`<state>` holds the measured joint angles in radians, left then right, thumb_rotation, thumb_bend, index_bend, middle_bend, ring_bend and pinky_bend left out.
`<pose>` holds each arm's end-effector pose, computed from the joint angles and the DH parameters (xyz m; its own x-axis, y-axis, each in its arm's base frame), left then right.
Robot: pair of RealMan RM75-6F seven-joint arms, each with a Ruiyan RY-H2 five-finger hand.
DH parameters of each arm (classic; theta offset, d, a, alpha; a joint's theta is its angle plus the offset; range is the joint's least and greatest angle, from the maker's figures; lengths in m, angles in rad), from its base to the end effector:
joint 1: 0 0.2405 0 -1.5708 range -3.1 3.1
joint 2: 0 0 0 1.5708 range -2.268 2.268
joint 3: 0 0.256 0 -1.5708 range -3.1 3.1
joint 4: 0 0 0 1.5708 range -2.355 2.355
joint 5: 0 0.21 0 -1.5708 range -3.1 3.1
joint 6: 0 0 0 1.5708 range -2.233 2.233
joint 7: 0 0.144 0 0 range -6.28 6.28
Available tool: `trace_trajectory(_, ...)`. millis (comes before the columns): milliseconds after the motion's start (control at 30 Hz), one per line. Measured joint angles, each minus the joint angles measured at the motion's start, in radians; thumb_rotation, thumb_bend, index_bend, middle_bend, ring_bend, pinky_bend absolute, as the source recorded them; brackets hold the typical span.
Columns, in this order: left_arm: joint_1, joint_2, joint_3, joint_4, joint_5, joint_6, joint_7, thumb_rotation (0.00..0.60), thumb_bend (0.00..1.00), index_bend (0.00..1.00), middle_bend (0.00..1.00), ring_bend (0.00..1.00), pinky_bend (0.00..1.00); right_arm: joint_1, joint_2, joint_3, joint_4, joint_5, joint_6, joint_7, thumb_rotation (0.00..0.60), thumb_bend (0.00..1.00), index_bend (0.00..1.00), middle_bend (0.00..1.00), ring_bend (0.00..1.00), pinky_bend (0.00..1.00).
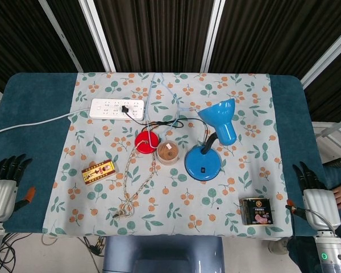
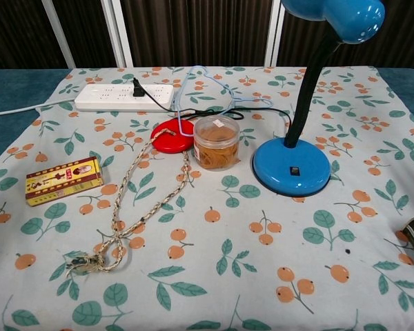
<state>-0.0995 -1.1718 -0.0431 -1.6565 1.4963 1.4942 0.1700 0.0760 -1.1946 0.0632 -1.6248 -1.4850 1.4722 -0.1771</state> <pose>-0.2950 0.1828 0.1389 0.4613 -0.0009 0.8872 0.8870 -0.0242 -0.4612 -0.3044 -0.1803 0.1346 0.4730 -0.0132 0.8809 -0.8809 0.0078 0.4732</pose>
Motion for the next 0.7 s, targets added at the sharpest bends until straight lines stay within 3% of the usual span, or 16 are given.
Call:
trace_trajectory(133,0.000,0.001,0.001,-0.001,-0.002,-0.004,0.000,0.600,0.36,0.14,0.07,0.05,0.09,0.013,0.009,-0.014,0.002,-0.016,-0.030,-0.011,0.600,0.46,0.04,0.28,0.39,0.52)
trace_trajectory(367,-0.001,0.003,0.001,-0.005,-0.005,-0.007,-0.002,0.600,0.36,0.14,0.07,0.05,0.09,0.079,0.001,-0.007,0.007,-0.016,-0.135,-0.022,0.600,0.58,0.04,0.54,0.67,0.61)
trace_trajectory(467,-0.001,0.003,0.001,-0.005,-0.007,-0.008,-0.004,0.600,0.36,0.14,0.07,0.05,0.09,0.120,-0.009,-0.002,-0.005,-0.017,-0.196,-0.018,0.600,0.66,0.05,0.62,0.72,0.64)
trace_trajectory(700,-0.001,0.005,0.001,-0.007,-0.008,-0.009,-0.009,0.600,0.36,0.14,0.07,0.05,0.09,0.220,-0.047,0.009,-0.037,0.019,-0.370,-0.008,0.600,0.77,0.05,0.69,0.76,0.70)
